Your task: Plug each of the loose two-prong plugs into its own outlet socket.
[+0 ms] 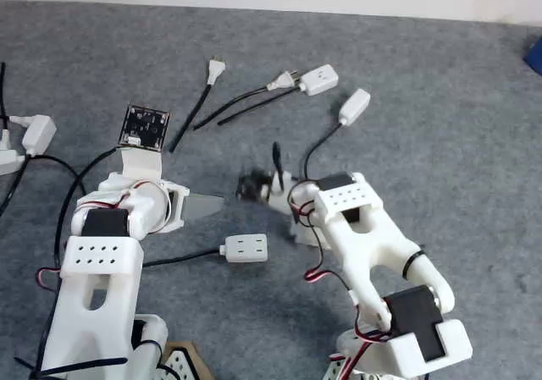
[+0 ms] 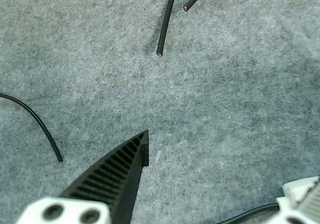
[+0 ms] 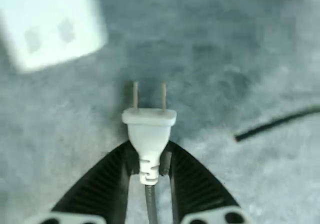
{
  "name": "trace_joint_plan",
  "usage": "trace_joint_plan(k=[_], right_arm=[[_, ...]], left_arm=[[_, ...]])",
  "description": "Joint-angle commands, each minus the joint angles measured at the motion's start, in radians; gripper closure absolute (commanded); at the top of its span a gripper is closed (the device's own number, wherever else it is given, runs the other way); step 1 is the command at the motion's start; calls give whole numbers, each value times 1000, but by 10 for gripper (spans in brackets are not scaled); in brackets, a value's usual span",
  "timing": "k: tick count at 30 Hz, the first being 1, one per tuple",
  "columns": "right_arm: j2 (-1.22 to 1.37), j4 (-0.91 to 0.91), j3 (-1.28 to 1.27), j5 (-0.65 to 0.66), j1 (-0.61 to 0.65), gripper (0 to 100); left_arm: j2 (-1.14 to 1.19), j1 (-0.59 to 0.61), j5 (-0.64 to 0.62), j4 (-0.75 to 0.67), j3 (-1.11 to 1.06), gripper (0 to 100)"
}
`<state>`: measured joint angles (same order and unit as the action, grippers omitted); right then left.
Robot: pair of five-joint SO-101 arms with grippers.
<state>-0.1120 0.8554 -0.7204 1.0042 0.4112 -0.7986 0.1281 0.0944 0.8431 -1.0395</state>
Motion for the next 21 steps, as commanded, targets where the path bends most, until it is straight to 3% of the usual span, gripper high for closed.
trace_joint_plan(k=[1, 11, 16, 21], right_arm=[[-117, 12, 71, -242, 70, 991], [-275, 226, 245, -654, 189, 991], [-286, 196, 216, -770, 269, 991], [-286, 188, 214, -853, 323, 991]], left_arm=[[-7, -8, -3, -38, 8, 511], [-8, 7, -3, -60, 133, 511], [-8, 2, -3, 150, 325, 511], [-8, 7, -3, 239, 398, 511]])
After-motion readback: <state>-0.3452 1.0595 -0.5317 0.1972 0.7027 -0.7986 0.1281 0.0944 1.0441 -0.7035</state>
